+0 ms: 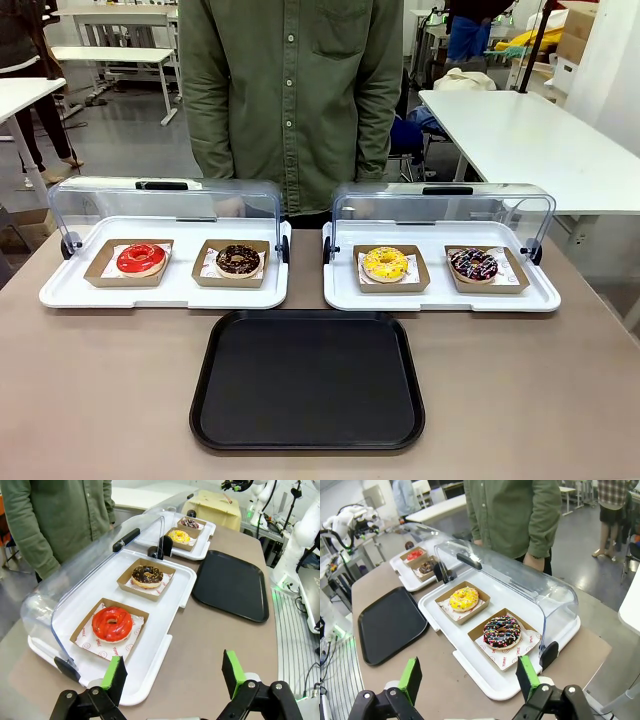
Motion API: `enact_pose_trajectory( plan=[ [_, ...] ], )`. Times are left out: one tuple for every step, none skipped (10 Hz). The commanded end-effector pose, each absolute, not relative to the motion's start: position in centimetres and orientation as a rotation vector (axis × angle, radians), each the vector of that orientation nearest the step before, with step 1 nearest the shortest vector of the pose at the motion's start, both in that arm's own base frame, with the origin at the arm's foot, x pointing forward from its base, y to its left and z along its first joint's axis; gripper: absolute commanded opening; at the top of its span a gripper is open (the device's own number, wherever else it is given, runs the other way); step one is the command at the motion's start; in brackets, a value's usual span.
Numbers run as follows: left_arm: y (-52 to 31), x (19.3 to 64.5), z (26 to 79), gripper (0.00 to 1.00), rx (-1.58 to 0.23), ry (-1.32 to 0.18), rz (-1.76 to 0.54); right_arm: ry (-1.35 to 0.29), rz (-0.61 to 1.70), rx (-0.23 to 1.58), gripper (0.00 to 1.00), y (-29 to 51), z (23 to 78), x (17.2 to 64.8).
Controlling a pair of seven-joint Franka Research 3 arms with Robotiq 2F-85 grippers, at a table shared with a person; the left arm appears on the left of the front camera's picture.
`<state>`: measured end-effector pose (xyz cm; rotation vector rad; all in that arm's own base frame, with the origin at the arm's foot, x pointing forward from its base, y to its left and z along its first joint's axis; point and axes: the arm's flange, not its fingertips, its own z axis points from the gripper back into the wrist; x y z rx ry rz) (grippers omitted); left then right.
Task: Move the third donut from the left to the tray.
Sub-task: Pick up the Paper togo box containing the Donut indicated by the person and place it on the Handle tray.
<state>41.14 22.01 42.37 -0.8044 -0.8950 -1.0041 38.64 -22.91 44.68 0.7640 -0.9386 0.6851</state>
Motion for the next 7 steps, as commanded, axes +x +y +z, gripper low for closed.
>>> enact_pose_trajectory(
  plan=[
    [22.1, 41.18, 42.58, 1.0, -0.803, -0.896, -1.008, -0.97, 0.695, 0.771, 1.0, -22.96, 44.8, 38.82],
    [22.1, 41.18, 42.58, 1.0, -0.803, -0.896, -1.008, -0.97, 0.695, 0.771, 1.0, -22.96, 44.8, 38.82],
    [22.1, 41.18, 42.58, 1.0, -0.803, -0.896, -1.008, -0.97, 0.695, 0.771, 1.0, -22.96, 44.8, 38.82],
    [22.1, 41.18, 42.58, 1.0, -0.803, -0.896, -1.008, -0.97, 0.695, 0.771, 1.0, -22.96, 44.8, 38.82],
    [22.1, 41.18, 42.58, 1.0, -0.803, -0.896, -1.008, -0.97, 0.695, 0.771, 1.0, -22.96, 44.8, 38.82],
    [22.1, 41.18, 42.58, 1.0, -0.803, -0.896, -1.008, -0.97, 0.695, 0.771, 1.0, -22.96, 44.8, 38.82],
    [22.1, 41.18, 42.58, 1.0, -0.803, -0.896, -1.008, -0.97, 0.695, 0.771, 1.0, -22.96, 44.8, 38.82]
  ],
)
